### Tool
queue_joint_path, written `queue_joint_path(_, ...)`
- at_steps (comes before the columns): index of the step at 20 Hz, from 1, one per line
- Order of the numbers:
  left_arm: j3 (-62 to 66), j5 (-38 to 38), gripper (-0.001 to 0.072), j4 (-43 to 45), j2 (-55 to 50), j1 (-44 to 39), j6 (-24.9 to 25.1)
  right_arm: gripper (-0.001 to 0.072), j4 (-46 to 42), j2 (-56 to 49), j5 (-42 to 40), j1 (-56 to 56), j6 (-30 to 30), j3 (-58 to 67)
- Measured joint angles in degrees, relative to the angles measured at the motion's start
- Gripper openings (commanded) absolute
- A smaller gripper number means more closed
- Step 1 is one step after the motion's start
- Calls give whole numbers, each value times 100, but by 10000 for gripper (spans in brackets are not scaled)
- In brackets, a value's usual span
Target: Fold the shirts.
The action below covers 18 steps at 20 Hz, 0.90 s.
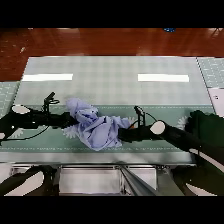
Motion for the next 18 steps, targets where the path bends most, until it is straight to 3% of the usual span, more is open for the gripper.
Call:
queue_joint_path(5, 1078, -474, 22, -326, 131, 195, 11, 22, -723, 223, 857, -804, -267, 1338)
queue_joint_path(12, 4162, -785, 22, -1930, 601, 1169, -225, 22, -2435, 966, 2627, -2645, -4, 5115)
queue_joint_path(18, 6402, -1202, 22, -1915, 1185, 1987, -601, 22, -3755, 1775, 3731, -3108, 44, 7567)
